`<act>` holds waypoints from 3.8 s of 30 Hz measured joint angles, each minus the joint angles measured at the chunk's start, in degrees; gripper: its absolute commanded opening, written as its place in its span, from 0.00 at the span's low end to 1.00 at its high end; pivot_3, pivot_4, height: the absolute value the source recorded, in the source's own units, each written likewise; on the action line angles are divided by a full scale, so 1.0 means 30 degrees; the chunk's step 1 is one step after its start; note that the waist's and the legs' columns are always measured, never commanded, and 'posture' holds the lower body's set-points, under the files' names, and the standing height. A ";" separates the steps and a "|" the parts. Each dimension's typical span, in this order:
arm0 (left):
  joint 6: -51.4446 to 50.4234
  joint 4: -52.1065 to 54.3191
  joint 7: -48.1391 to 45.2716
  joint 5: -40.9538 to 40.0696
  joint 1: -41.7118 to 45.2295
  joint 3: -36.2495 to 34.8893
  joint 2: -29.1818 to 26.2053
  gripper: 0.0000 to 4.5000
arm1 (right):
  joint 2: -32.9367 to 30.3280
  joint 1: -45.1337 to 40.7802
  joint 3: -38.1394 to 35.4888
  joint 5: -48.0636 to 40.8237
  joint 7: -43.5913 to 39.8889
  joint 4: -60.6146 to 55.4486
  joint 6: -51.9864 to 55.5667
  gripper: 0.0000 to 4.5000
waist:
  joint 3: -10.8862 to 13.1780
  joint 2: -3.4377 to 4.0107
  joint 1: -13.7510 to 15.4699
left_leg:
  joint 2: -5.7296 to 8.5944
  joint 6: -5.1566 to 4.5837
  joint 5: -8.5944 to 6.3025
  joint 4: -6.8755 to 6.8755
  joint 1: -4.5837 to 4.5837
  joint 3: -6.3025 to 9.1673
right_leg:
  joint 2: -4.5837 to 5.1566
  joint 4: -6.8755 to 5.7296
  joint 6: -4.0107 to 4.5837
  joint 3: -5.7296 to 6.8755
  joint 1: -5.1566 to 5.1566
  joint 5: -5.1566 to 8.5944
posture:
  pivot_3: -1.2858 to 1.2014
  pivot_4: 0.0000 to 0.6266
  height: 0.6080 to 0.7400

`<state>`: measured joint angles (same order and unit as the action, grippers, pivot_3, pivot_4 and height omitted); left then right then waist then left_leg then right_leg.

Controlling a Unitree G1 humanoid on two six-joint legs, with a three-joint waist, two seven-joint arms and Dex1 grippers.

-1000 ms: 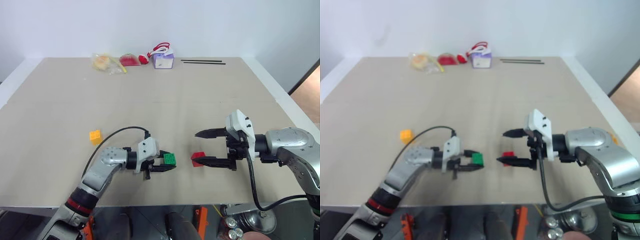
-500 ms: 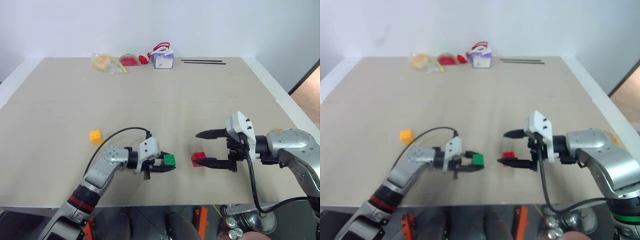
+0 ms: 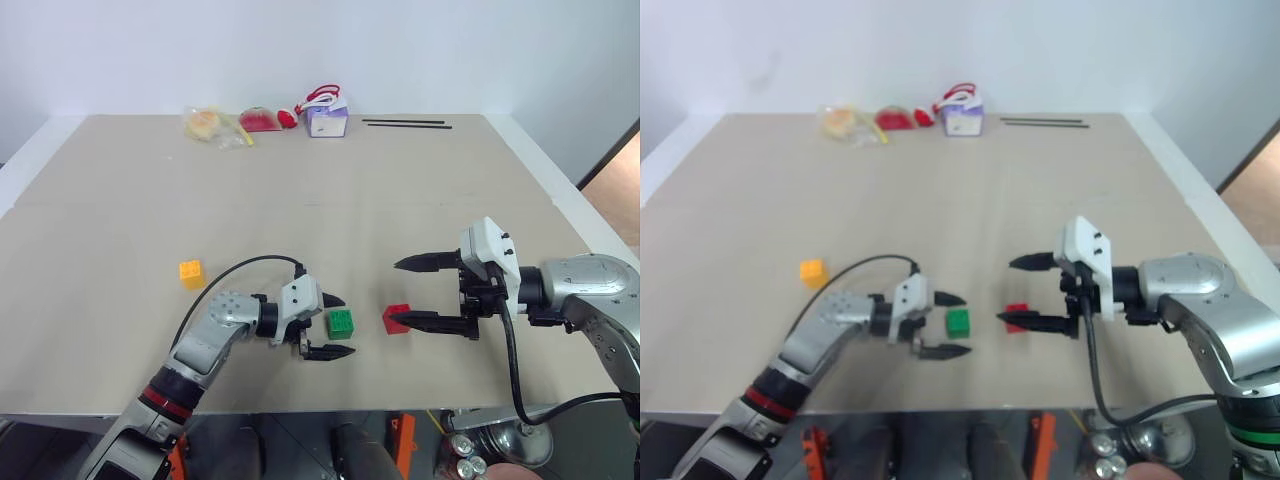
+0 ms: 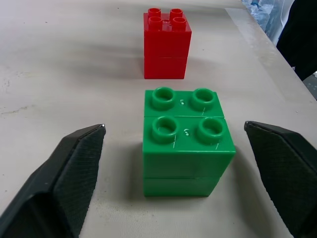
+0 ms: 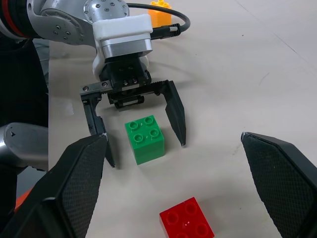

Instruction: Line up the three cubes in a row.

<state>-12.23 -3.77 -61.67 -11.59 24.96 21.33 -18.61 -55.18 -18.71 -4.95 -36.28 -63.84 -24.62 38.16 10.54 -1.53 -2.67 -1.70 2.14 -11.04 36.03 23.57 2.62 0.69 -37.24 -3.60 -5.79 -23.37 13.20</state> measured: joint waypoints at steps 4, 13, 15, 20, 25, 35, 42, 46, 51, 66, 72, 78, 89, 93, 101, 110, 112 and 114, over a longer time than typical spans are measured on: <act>-0.0621 0.2145 0.0195 -0.2147 -0.0225 -0.1604 0.0064 0.99 | 0.0028 -0.0101 -0.0007 -0.0378 0.0000 0.0009 0.0025 1.00 | 0.0002 -0.0002 -0.0002 | -0.0010 0.0000 0.0000 -0.0004 0.0009 0.0003 | -0.0002 0.0000 -0.0002 0.0003 -0.0007 -0.0001 | 0.52 0.24 1.00; -0.4418 0.8448 0.7828 -0.5173 -0.1756 -0.7513 0.0944 0.99 | 0.1033 -0.1474 -0.0346 -0.1973 0.0135 0.0183 0.0167 1.00 | 0.0006 -0.0017 -0.0034 | -0.0013 0.0000 0.0000 0.0002 -0.0014 0.0003 | -0.0006 0.0002 -0.0099 -0.0003 0.0012 -0.0058 | 0.52 0.24 1.00; -0.4659 0.9527 1.0591 -0.4348 -0.2645 -0.8398 0.1452 0.99 | 0.2201 -0.1904 -0.0415 -0.1960 0.0465 0.0431 -0.0591 1.00 | 0.0004 -0.0024 -0.0004 | -0.0011 0.0000 0.0000 0.0006 -0.0019 0.0012 | -0.0012 0.0003 -0.0101 0.0000 0.0024 -0.0063 | 0.52 0.24 1.00; -0.5298 0.9996 1.5890 -0.1963 -0.4427 -0.9302 0.2886 0.99 | 0.3407 -0.2370 0.0791 -0.0380 0.0578 0.1436 -0.2329 1.00 | 0.0005 -0.0045 0.0033 | 0.0001 0.0001 0.0001 0.0053 -0.0001 0.0008 | -0.0008 0.0013 -0.0081 -0.0008 0.0031 -0.0065 | 0.52 0.24 1.00; -0.5544 0.9799 1.9203 -0.0199 -0.5124 -0.9665 0.3849 0.99 | 0.4173 -0.3210 0.1813 0.0592 0.0413 0.2322 -0.3155 1.00 | 0.0005 -0.0047 0.0021 | 0.0002 0.0003 0.0001 0.0068 0.0001 0.0003 | -0.0008 0.0015 -0.0040 -0.0013 0.0029 -0.0064 | 0.52 0.24 1.00; -0.6603 0.9773 2.1878 0.0854 -0.6663 -1.0206 0.5239 0.99 | 0.4240 -0.3674 0.2330 0.0777 -0.0115 0.2689 -0.3208 1.00 | 0.0005 -0.0048 0.0020 | 0.0001 0.0004 0.0000 0.0060 0.0013 0.0006 | -0.0010 0.0018 -0.0029 -0.0010 0.0018 -0.0057 | 0.52 0.24 1.00; -0.7322 0.9026 2.1988 0.0852 -0.6578 -1.0254 0.5250 0.99 | 0.4240 -0.3722 0.2357 0.0777 -0.0336 0.2688 -0.3104 1.00 | 0.0005 -0.0048 0.0013 | 0.0002 0.0004 0.0001 0.0067 0.0007 0.0004 | -0.0010 0.0017 -0.0021 -0.0009 0.0018 -0.0063 | 0.52 0.24 1.00; -0.7320 0.8106 2.2066 0.0898 -0.6225 -1.0277 0.5204 0.99 | 0.4241 -0.3721 0.2358 0.0781 -0.0339 0.2688 -0.3070 1.00 | 0.0005 -0.0049 0.0015 | 0.0002 0.0004 0.0000 0.0066 0.0013 0.0004 | -0.0010 0.0020 -0.0021 -0.0009 0.0016 -0.0061 | 0.52 0.24 1.00; -0.7282 0.7434 2.2092 0.0971 -0.5942 -1.0273 0.5201 0.88 | 0.4240 -0.3718 0.2357 0.0771 -0.0333 0.2686 -0.3026 1.00 | 0.0005 -0.0049 0.0016 | 0.0002 0.0004 0.0000 0.0064 0.0017 0.0006 | -0.0010 0.0020 -0.0022 -0.0008 0.0013 -0.0061 | 0.52 0.24 1.00; -0.6253 0.6274 2.0002 0.0648 -0.4743 -1.0016 0.4163 0.31 | 0.4657 -0.3152 0.1097 -0.0568 0.0174 0.2346 -0.2911 1.00 | 0.0006 -0.0050 0.0041 | 0.0004 0.0004 0.0000 0.0065 0.0034 0.0016 | -0.0010 0.0023 -0.0019 0.0008 0.0004 -0.0059 | 0.52 0.24 1.00; -0.5328 0.5474 1.1653 -0.2038 -0.2782 -0.8021 0.0324 0.31 | 0.3788 -0.1661 0.0374 -0.1340 -0.0231 0.1321 -0.2606 1.00 | 0.0006 -0.0048 0.0014 | 0.0003 0.0011 -0.0004 0.0050 0.0062 0.0005 | -0.0004 0.0041 -0.0009 0.0005 -0.0022 -0.0041 | 0.52 0.24 1.00; -0.3844 0.5130 0.1669 -0.4384 -0.2531 -0.5782 -0.4041 0.31 | 0.2398 0.0181 0.0051 -0.1368 -0.1081 0.0672 -0.2595 1.00 | 0.0004 -0.0041 -0.0046 | -0.0022 0.0020 -0.0011 -0.0060 0.0031 -0.0006 | -0.0011 0.0034 0.0045 0.0012 -0.0053 0.0015 | 0.52 0.24 1.00; 0.0652 0.1710 -0.4825 -0.2876 -0.1711 -0.3276 -0.5926 0.31 | 0.1307 0.1971 -0.0248 -0.1293 -0.1123 -0.0236 -0.2701 1.00 | 0.0006 -0.0045 -0.0002 | -0.0019 0.0019 -0.0011 -0.0063 0.0034 0.0000 | 0.0005 0.0036 0.0041 0.0024 -0.0046 0.0029 | 0.52 0.24 1.00; 0.1419 0.0713 -0.5030 -0.2444 -0.1233 -0.3193 -0.5373 0.31 | 0.1258 0.2151 -0.0457 -0.1292 -0.1024 -0.0421 -0.2706 1.00 | 0.0006 -0.0045 0.0011 | -0.0022 0.0019 -0.0011 -0.0059 0.0034 0.0002 | 0.0000 0.0035 0.0039 0.0024 -0.0042 0.0028 | 0.52 0.24 1.00; 0.2360 -0.0527 -0.5045 -0.1683 -0.0916 -0.2752 -0.4803 0.31 | 0.1130 0.2228 -0.0588 -0.1297 -0.0758 -0.0718 -0.2697 1.00 | 0.0006 -0.0045 -0.0001 | -0.0023 0.0019 -0.0011 -0.0063 0.0033 0.0003 | -0.0002 0.0035 0.0037 0.0023 -0.0042 0.0027 | 0.52 0.24 1.00; 0.2713 -0.1195 -0.5040 -0.1021 -0.0836 -0.2567 -0.4645 0.61 | 0.0983 0.2210 -0.0587 -0.1299 -0.0763 -0.0747 -0.2691 1.00 | 0.0005 -0.0044 0.0007 | -0.0021 0.0018 -0.0011 -0.0055 0.0029 0.0004 | -0.0001 0.0033 0.0033 0.0024 -0.0034 0.0024 | 0.52 0.24 1.00; 0.2718 -0.1352 -0.5051 -0.0961 -0.0800 -0.2566 -0.4593 0.75 | 0.0977 0.2208 -0.0587 -0.1299 -0.0770 -0.0746 -0.2691 1.00 | 0.0005 -0.0045 0.0006 | -0.0022 0.0018 -0.0010 -0.0055 0.0030 0.0003 | -0.0001 0.0033 0.0032 0.0022 -0.0033 0.0024 | 0.52 0.24 1.00; 0.2729 -0.1397 -0.5072 -0.0937 -0.0731 -0.2566 -0.4569 0.92 | 0.0970 0.2166 -0.0587 -0.1298 -0.0775 -0.0745 -0.2691 1.00 | 0.0005 -0.0044 0.0007 | -0.0021 0.0018 -0.0010 -0.0055 0.0030 0.0004 | -0.0001 0.0033 0.0032 0.0023 -0.0033 0.0023 | 0.52 0.24 1.00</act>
<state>-4.04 -7.96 -76.89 -14.40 22.77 13.64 -32.32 -52.27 -12.22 -6.71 -40.17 -66.17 -26.86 30.09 10.56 -1.66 -2.65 -1.76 2.20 -11.07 35.87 23.66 2.63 0.69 -37.14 -3.50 -5.73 -23.47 13.27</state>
